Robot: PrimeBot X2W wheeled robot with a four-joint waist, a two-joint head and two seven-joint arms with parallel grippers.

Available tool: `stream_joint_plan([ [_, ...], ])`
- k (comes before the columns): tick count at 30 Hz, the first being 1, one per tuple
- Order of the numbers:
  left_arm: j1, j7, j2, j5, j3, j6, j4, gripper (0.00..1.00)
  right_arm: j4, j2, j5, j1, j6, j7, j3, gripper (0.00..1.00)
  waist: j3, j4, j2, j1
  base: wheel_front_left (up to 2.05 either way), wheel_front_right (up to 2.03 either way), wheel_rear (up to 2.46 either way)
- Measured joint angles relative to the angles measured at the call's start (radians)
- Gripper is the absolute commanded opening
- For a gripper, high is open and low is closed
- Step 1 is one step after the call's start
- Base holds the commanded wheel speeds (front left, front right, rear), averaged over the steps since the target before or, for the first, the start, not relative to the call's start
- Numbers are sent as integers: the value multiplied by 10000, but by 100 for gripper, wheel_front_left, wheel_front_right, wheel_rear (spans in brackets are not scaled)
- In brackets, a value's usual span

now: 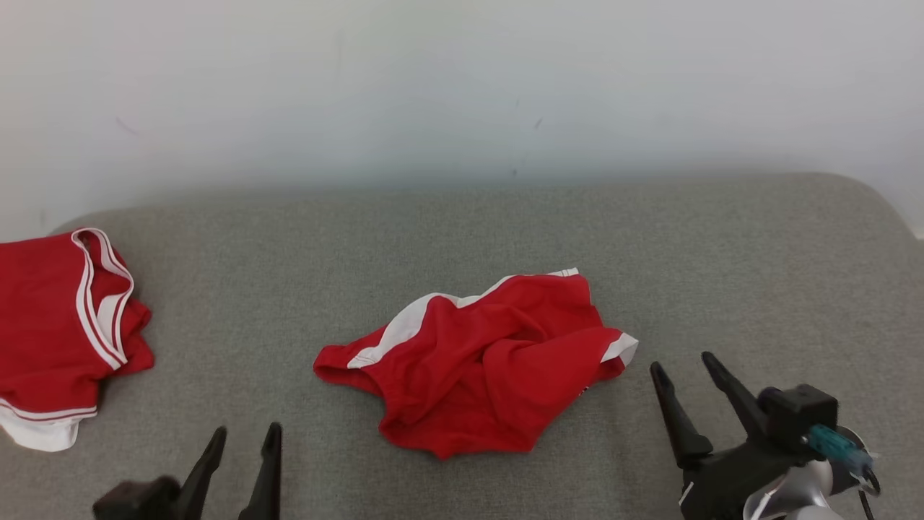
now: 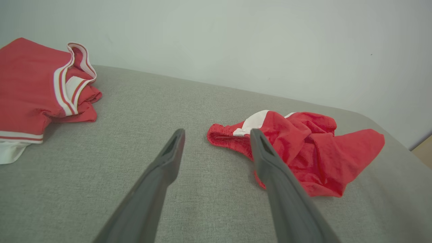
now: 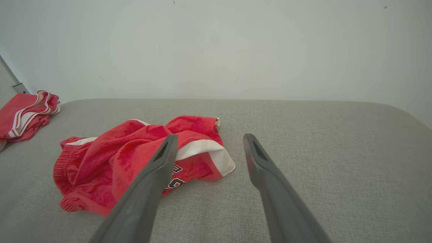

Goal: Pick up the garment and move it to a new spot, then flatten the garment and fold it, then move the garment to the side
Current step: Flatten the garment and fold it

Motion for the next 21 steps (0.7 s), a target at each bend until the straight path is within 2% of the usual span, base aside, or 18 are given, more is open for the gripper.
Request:
stream_joint_plan([
  [5,-1460,1223,2,-115,-368,-316,483,100,184,-257,364,-743,495,1446,324,100,419,117,0,1,0,0,0],
  [9,-2746,1894,-79,-178,-445,-431,780,100,232,-405,552,-1735,541,2165,222,100,747,210,0,1,0,0,0],
  [13,-4283,2955,-508,-420,-617,-514,1492,100,472,-650,723,-3247,554,3198,42,100,1245,367,0,2,0,0,0],
  [16,-4880,3799,-895,-817,-823,-516,2136,100,940,-926,765,-3827,410,4253,-115,100,1638,511,2,2,0,0,0],
  [19,-5490,4583,-1218,-951,-1009,-512,2807,100,1384,-940,821,-4381,-58,5089,-430,100,2032,687,1,3,0,0,0],
  [21,-5840,4974,-1342,-1028,-1049,-512,3124,100,1582,-993,895,-4906,-253,5509,-623,100,2285,821,2,3,0,0,0],
])
